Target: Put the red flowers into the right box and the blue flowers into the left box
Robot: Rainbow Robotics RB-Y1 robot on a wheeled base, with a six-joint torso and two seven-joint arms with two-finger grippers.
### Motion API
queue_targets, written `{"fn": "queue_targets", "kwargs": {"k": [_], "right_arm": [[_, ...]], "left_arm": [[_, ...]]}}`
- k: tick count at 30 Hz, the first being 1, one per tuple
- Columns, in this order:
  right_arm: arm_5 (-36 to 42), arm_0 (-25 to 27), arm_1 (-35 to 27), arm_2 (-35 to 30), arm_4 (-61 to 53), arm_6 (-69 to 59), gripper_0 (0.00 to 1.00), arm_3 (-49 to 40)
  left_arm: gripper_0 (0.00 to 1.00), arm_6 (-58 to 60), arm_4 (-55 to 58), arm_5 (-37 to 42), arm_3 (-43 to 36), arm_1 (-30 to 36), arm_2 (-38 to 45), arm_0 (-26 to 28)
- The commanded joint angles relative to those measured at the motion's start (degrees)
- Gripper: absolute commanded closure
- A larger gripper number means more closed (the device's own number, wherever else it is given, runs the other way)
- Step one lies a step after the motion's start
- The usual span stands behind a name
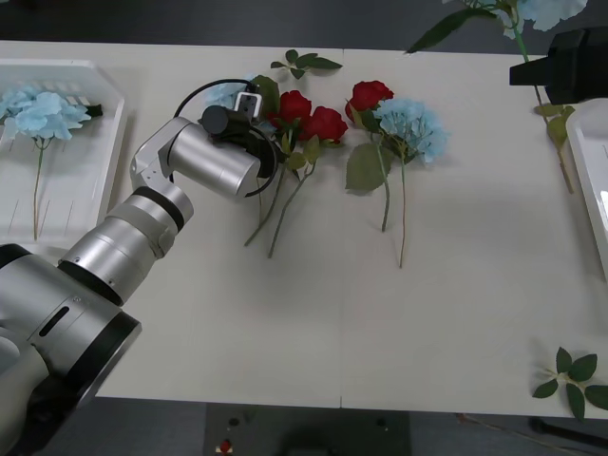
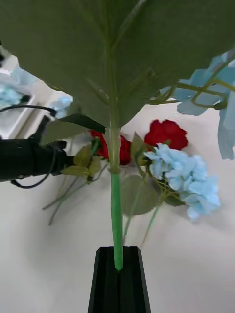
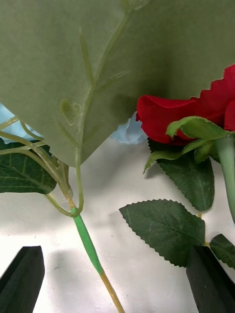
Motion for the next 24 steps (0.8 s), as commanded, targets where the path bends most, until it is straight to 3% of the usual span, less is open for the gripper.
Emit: {"fn": "queue_targets", "kwargs": {"k": [1,7,17,18,20,21,22,24], "right_arm": [[-1.96,-0.95,0.55,-1.1,-9.35,13.89,1.0,4.94],[-2.05,0.37,0.46,-1.54,-24.55,31.47,1.0,14.34],[-3.99,1.51,2.49,3.3,-33.96,51.86,1.0,24.45],[-5.22,1.51,2.84,4.35,-34.49,52.74,1.0,24.45],[-7.41,1.24,3.45,6.29,-35.89,53.44,1.0,24.36],[-7.94,1.16,3.63,6.99,-36.24,53.53,1.0,24.36],[-9.52,0.8,3.63,8.48,-37.56,53.61,1.0,24.1],[-11.37,0.28,3.63,10.42,-38.79,53.79,1.0,23.39]], "left_arm": [[0.16,2.99,-0.76,-0.5,-0.66,0.23,-1.21,-1.88],[0.16,3.34,-2.35,-0.5,-0.13,0.23,-2.18,-1.88],[0.19,3.87,-3.84,-2.7,2.15,0.23,-3.67,-1.88],[0.23,3.95,-4.02,-2.88,2.24,0.15,-3.85,-1.88],[0.72,4.04,-4.37,-2.88,2.24,0.23,-4.11,-1.88],[0.91,4.04,-4.37,-2.88,2.24,0.23,-4.11,-1.88],[1.0,4.22,-4.37,-2.88,2.24,0.23,-4.11,-1.88],[1.0,4.22,-4.63,-2.88,2.24,0.23,-4.11,-1.88]]}}
